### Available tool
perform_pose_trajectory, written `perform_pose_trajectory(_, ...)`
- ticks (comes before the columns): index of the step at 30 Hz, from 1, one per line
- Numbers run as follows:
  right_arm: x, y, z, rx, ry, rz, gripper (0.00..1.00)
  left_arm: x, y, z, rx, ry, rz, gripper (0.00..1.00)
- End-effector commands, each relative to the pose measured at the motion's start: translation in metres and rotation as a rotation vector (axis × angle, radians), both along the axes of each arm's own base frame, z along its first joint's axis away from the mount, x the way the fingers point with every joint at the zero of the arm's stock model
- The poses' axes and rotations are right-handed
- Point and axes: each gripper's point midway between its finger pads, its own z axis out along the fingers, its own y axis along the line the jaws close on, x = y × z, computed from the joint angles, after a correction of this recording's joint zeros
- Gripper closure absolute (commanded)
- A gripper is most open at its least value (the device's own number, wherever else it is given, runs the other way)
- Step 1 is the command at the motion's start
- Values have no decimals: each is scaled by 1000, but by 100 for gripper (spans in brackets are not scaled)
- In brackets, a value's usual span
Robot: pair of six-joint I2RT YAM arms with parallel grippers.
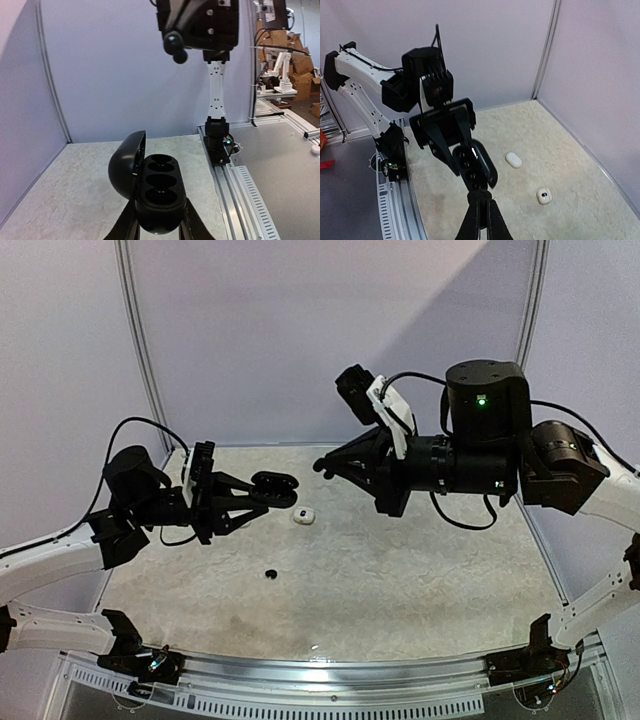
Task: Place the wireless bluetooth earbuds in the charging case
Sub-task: Insert the right earbud into the right side groove of the charging case.
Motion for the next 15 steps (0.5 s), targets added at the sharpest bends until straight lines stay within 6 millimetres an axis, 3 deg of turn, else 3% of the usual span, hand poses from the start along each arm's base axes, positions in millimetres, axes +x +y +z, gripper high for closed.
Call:
perform_pose_trajectory(1,-9,24,10,-34,-173,104,100,-26,-8,19,-44,-106,-145,100)
perform_pose_trajectory(9,-15,42,-18,-203,-242,194,100,-27,-13,18,-43,-96,-187,100)
perform_pose_trajectory(15,-21,46,-22,-234,-282,237,100,-22,-12,17,-40,-57,-173,100)
